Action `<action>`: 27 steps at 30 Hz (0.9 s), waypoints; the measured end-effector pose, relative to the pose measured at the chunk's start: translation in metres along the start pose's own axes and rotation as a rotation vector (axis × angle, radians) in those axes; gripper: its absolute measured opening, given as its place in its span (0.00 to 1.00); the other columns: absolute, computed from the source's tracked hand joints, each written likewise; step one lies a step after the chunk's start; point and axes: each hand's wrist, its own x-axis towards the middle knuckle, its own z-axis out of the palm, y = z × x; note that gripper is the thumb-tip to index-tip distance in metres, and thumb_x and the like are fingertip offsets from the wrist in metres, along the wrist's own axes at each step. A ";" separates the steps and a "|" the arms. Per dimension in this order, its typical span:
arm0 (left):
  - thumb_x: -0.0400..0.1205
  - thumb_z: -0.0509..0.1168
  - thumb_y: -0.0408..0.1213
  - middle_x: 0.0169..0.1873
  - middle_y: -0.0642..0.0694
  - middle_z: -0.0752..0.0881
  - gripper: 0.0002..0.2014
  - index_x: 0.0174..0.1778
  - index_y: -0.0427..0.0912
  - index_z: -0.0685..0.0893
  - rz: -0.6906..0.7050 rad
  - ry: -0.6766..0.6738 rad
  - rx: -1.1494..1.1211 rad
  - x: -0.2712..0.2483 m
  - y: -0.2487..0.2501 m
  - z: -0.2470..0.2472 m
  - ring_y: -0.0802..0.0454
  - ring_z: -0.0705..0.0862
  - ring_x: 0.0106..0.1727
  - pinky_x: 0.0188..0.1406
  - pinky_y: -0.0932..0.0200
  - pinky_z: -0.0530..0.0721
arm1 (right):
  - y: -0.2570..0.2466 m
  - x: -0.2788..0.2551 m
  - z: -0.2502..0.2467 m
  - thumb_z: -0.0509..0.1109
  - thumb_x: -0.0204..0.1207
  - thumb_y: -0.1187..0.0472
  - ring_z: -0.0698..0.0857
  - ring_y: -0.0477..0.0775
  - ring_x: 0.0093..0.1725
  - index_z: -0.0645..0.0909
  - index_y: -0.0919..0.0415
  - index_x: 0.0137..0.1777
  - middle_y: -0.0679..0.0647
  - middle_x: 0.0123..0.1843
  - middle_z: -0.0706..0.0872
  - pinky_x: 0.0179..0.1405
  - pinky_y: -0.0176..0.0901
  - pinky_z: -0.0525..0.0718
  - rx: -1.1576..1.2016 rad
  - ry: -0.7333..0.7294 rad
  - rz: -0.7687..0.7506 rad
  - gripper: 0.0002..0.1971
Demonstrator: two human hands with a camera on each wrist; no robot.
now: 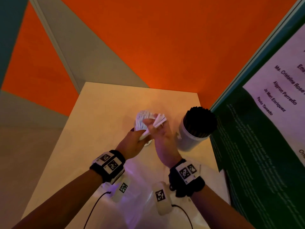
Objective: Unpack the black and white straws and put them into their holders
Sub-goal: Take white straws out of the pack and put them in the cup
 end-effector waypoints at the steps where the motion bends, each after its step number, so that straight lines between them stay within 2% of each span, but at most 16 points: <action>1: 0.85 0.60 0.44 0.38 0.37 0.87 0.15 0.46 0.34 0.84 0.004 -0.015 0.002 0.002 -0.001 0.001 0.39 0.84 0.39 0.40 0.43 0.82 | 0.007 0.002 0.000 0.65 0.81 0.65 0.87 0.49 0.54 0.75 0.56 0.57 0.49 0.49 0.88 0.49 0.40 0.84 -0.041 0.008 -0.002 0.07; 3: 0.85 0.61 0.43 0.37 0.40 0.86 0.13 0.46 0.36 0.83 0.015 -0.029 -0.003 0.006 -0.006 0.004 0.41 0.83 0.38 0.38 0.49 0.80 | 0.012 0.012 -0.003 0.60 0.83 0.70 0.88 0.51 0.48 0.76 0.57 0.49 0.46 0.40 0.87 0.44 0.41 0.85 -0.092 0.026 0.031 0.08; 4: 0.85 0.62 0.43 0.37 0.43 0.85 0.12 0.48 0.38 0.83 0.010 -0.036 -0.002 0.007 -0.009 0.004 0.44 0.82 0.37 0.36 0.52 0.77 | 0.012 0.019 -0.005 0.59 0.83 0.72 0.87 0.53 0.46 0.76 0.58 0.47 0.47 0.37 0.85 0.45 0.45 0.85 -0.099 0.035 0.056 0.09; 5: 0.84 0.63 0.44 0.37 0.45 0.84 0.11 0.50 0.39 0.82 -0.005 -0.048 0.007 0.008 -0.013 0.004 0.46 0.80 0.36 0.35 0.54 0.74 | 0.010 0.026 -0.007 0.59 0.83 0.73 0.86 0.53 0.43 0.76 0.58 0.45 0.47 0.35 0.84 0.48 0.50 0.84 -0.110 0.034 0.072 0.11; 7: 0.83 0.64 0.48 0.40 0.44 0.83 0.13 0.52 0.41 0.80 -0.050 -0.083 0.077 0.010 -0.021 0.003 0.45 0.80 0.39 0.37 0.52 0.76 | 0.003 0.043 -0.012 0.58 0.82 0.74 0.84 0.50 0.40 0.75 0.58 0.44 0.45 0.34 0.83 0.54 0.56 0.80 -0.149 0.025 0.067 0.12; 9: 0.83 0.64 0.48 0.45 0.42 0.83 0.13 0.54 0.41 0.78 -0.101 -0.094 0.155 0.011 -0.031 0.001 0.43 0.81 0.44 0.43 0.48 0.79 | -0.009 0.063 -0.018 0.57 0.82 0.76 0.83 0.49 0.39 0.74 0.60 0.44 0.46 0.33 0.82 0.54 0.53 0.80 -0.170 0.025 0.025 0.11; 11: 0.84 0.64 0.45 0.41 0.42 0.83 0.12 0.52 0.38 0.77 -0.138 -0.086 0.108 0.013 -0.040 -0.002 0.42 0.81 0.41 0.44 0.45 0.79 | -0.024 0.083 -0.025 0.56 0.83 0.76 0.81 0.50 0.38 0.72 0.60 0.44 0.50 0.36 0.78 0.49 0.46 0.82 -0.180 0.039 -0.018 0.11; 14: 0.84 0.63 0.43 0.37 0.47 0.86 0.09 0.47 0.41 0.79 -0.158 -0.097 0.042 0.017 -0.053 -0.007 0.46 0.83 0.37 0.42 0.49 0.81 | -0.041 0.108 -0.031 0.56 0.83 0.75 0.79 0.53 0.40 0.71 0.60 0.45 0.55 0.40 0.73 0.47 0.41 0.83 -0.251 0.059 -0.058 0.10; 19: 0.81 0.67 0.48 0.36 0.54 0.83 0.08 0.44 0.48 0.78 -0.160 -0.043 0.102 0.024 -0.070 -0.012 0.54 0.79 0.37 0.38 0.57 0.78 | -0.042 0.125 -0.029 0.55 0.82 0.78 0.81 0.51 0.40 0.69 0.64 0.47 0.57 0.40 0.74 0.51 0.44 0.83 -0.380 0.042 -0.145 0.10; 21: 0.78 0.70 0.49 0.39 0.53 0.80 0.12 0.44 0.47 0.76 -0.135 0.029 0.101 0.027 -0.075 -0.009 0.55 0.77 0.39 0.38 0.58 0.77 | -0.030 0.121 -0.028 0.59 0.80 0.77 0.83 0.57 0.44 0.70 0.65 0.49 0.59 0.42 0.75 0.56 0.56 0.84 -0.446 0.018 -0.156 0.07; 23: 0.73 0.74 0.52 0.45 0.55 0.75 0.20 0.48 0.48 0.72 -0.139 0.086 0.088 0.031 -0.079 -0.004 0.57 0.74 0.44 0.38 0.63 0.74 | -0.012 0.112 -0.029 0.63 0.79 0.71 0.85 0.66 0.50 0.71 0.57 0.56 0.59 0.44 0.79 0.57 0.68 0.81 -0.532 -0.010 -0.137 0.10; 25: 0.68 0.78 0.56 0.55 0.55 0.71 0.33 0.61 0.49 0.69 -0.167 0.096 0.060 0.035 -0.082 0.001 0.58 0.72 0.55 0.47 0.63 0.73 | 0.008 0.100 -0.033 0.64 0.82 0.65 0.86 0.71 0.46 0.64 0.42 0.69 0.61 0.44 0.84 0.50 0.68 0.82 -0.619 -0.051 -0.128 0.22; 27: 0.63 0.79 0.59 0.67 0.51 0.67 0.50 0.75 0.48 0.60 -0.181 0.072 0.024 0.041 -0.087 0.004 0.60 0.65 0.66 0.61 0.61 0.70 | 0.025 0.090 -0.037 0.62 0.84 0.60 0.86 0.72 0.43 0.54 0.32 0.75 0.66 0.46 0.86 0.44 0.69 0.83 -0.766 -0.102 -0.148 0.29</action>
